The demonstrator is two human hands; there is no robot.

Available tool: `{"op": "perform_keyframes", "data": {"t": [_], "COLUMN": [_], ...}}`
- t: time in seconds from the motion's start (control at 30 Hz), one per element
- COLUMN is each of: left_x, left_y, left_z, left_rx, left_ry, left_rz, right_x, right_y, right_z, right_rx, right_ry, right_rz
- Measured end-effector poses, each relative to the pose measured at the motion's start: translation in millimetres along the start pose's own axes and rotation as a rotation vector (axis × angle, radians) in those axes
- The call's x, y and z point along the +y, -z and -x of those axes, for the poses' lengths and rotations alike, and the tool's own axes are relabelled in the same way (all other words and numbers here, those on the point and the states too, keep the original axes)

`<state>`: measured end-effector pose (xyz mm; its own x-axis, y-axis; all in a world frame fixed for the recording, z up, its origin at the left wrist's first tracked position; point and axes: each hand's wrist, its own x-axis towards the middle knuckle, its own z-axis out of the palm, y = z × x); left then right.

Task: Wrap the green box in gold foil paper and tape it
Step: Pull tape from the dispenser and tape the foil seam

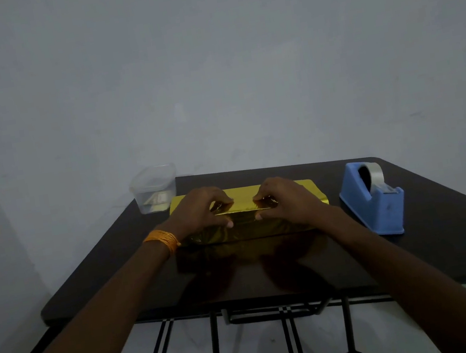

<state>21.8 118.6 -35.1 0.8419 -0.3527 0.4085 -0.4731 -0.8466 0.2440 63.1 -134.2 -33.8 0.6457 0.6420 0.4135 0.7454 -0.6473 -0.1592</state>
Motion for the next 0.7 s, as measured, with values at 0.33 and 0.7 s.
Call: {"op": "perform_keyframes", "data": {"t": [0.33, 0.7], "left_x": [11, 44], "left_y": [4, 13], "left_z": [-1, -13], "left_rx": [-0.059, 0.166], "left_ry": [0.036, 0.015], "left_rz": [-0.038, 0.03], "right_x": [-9, 1], "right_y": [3, 25], "right_z": [0, 18], "right_rx": [-0.044, 0.128], "right_ry": [-0.014, -0.078], "right_rz": [0.031, -0.151]}}
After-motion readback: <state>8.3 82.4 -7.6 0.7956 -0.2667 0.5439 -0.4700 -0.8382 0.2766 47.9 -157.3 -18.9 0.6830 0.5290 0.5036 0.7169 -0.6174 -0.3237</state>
